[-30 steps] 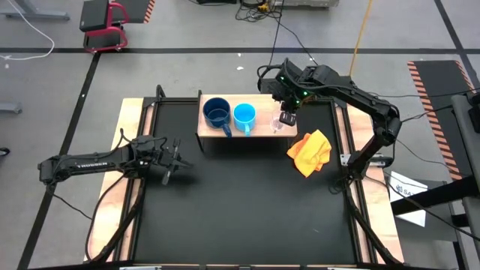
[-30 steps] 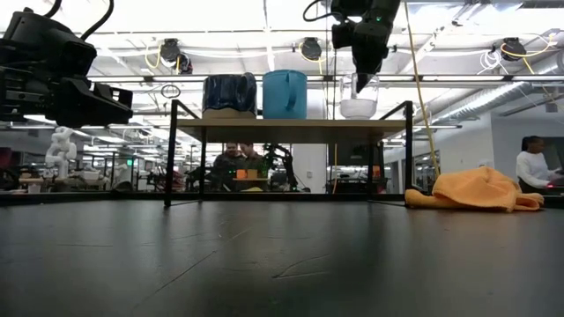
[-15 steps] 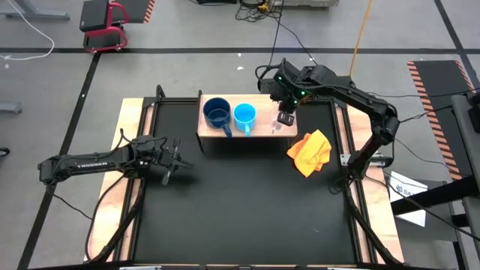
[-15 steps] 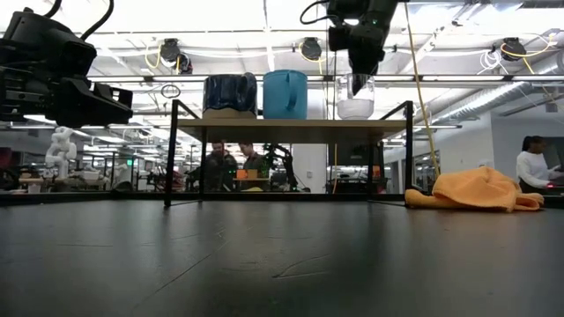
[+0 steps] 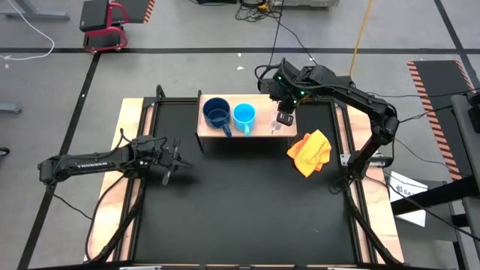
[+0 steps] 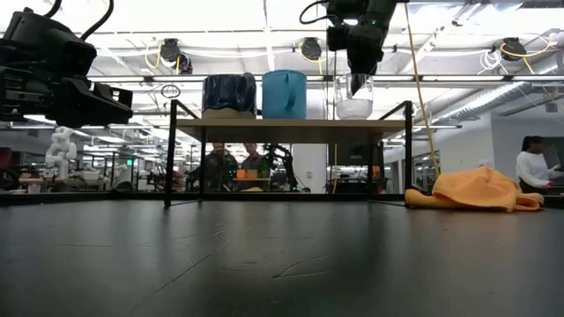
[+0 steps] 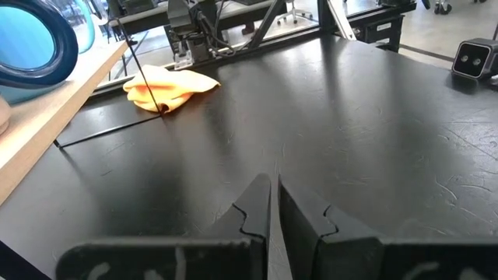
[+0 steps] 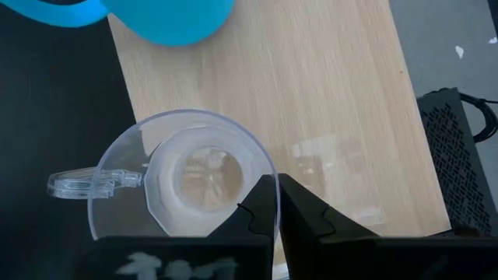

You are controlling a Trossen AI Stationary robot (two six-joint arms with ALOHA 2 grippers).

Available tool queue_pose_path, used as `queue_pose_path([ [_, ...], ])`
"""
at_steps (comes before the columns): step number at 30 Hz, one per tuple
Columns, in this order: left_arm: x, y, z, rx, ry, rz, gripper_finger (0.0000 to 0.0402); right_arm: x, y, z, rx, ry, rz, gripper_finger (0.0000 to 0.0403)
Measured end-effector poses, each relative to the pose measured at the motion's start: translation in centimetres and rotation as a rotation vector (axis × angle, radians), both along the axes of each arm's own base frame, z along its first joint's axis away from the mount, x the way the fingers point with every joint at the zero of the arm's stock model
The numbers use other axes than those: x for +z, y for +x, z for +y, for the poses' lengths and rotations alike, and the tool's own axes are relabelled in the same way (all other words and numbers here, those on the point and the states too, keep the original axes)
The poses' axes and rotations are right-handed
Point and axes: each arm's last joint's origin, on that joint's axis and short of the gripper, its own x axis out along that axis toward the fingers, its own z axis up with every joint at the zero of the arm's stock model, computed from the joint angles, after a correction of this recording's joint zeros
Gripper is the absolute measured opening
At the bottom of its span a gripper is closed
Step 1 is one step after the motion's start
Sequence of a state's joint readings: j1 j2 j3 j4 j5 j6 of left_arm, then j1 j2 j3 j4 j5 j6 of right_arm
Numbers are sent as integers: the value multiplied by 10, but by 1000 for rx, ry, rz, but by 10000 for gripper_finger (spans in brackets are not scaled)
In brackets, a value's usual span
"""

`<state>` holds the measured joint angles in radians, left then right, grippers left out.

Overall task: Stack small to large cups/mugs on shelf
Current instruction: Put the transparent mug on the shelf, then return to Home Position

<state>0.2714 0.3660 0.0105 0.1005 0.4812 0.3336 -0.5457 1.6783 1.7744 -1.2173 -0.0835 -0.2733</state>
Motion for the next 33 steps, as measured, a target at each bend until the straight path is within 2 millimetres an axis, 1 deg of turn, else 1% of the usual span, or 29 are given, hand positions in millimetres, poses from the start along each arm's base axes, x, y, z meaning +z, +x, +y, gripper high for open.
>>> queue_pose_path([
  [7,0,0,0,0,0,0,31,0,0,1,-2,39,-14,4],
  [13,0,0,0,-7,-2,0,31,-4,2,1,-4,61,-11,32],
  [21,0,0,0,-12,-3,0,31,-2,3,0,-5,46,-36,66],
  [33,0,0,0,-12,-3,0,31,-1,4,-1,-2,35,-49,93],
])
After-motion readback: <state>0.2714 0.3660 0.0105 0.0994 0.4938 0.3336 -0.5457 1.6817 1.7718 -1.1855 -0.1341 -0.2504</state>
